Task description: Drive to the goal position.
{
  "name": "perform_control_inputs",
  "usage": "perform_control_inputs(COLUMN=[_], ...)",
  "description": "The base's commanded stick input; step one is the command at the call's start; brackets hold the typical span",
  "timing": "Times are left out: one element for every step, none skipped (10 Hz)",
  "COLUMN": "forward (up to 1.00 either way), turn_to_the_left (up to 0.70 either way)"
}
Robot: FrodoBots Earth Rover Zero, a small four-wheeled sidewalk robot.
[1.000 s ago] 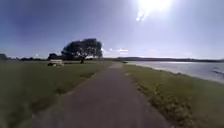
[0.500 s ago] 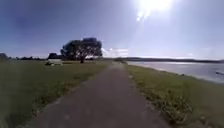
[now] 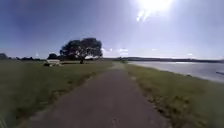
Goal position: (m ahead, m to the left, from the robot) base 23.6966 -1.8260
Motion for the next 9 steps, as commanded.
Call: perform_control_inputs(forward=[0.85, 0.85, 0.85, 0.85, 0.85, 0.85, 0.85, 0.85, 0.85], turn_to_the_left=[0.0, 0.0, 0.0, 0.0, 0.0, 0.0, 0.0, 0.0, 0.0])
